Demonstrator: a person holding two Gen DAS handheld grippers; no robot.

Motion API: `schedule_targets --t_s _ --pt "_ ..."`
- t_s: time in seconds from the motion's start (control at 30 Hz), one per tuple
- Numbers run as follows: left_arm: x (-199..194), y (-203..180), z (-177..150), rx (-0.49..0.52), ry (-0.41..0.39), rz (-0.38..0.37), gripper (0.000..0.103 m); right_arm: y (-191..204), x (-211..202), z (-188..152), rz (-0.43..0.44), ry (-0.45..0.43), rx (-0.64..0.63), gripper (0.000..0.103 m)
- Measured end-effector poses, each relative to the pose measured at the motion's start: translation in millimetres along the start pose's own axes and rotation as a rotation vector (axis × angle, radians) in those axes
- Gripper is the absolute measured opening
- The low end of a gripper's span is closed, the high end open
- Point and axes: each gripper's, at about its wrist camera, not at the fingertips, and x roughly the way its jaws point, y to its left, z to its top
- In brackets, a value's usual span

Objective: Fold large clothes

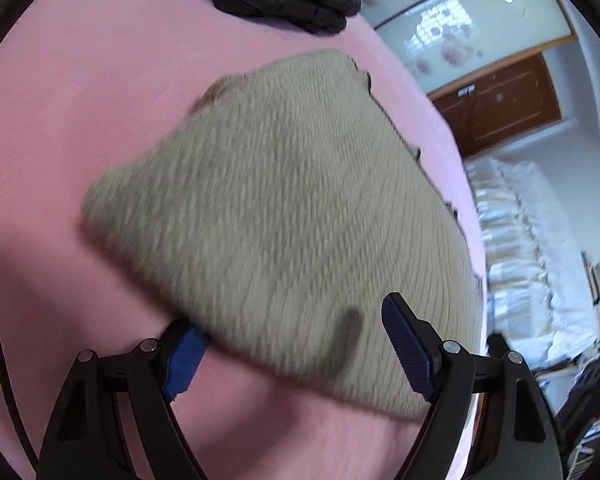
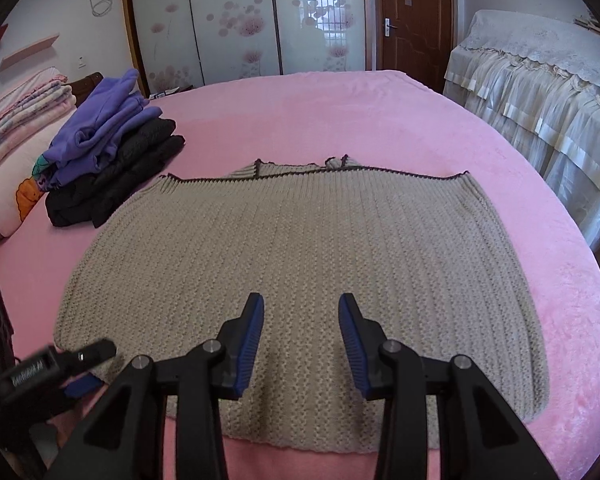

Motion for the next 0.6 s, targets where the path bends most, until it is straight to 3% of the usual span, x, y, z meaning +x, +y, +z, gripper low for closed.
schedule_targets --t_s 0.17,0.3,0.33,0.4,0.43,0.53,0.6 --pt "13 -3 19 -0.024 -0.048 -0.042 0.084 8 9 2 0.007 0.001 -0.033 0.039" --pt "18 -13 27 -0.015 -0.076 -0.031 0.082 13 20 4 0.016 0.014 -0.048 0.035" --pt "17 -16 28 -0.011 -0.089 -0.03 0.078 14 23 4 0.021 0.024 -0.055 0.031" --pt "17 -23 31 -0.003 -0.106 -0.021 0.044 18 33 3 0.033 0.048 -0.069 0.028" --pt "16 -26 33 0.005 -0.106 -0.027 0.037 19 39 1 0.037 0.064 -0.075 0.026" --pt "11 -38 35 0.034 -0.128 -0.013 0.029 22 51 -6 0.034 0.095 -0.089 0.025" --pt "1 -53 31 0.112 -0.162 0.031 0.025 22 57 -9 0.04 0.106 -0.098 0.025"
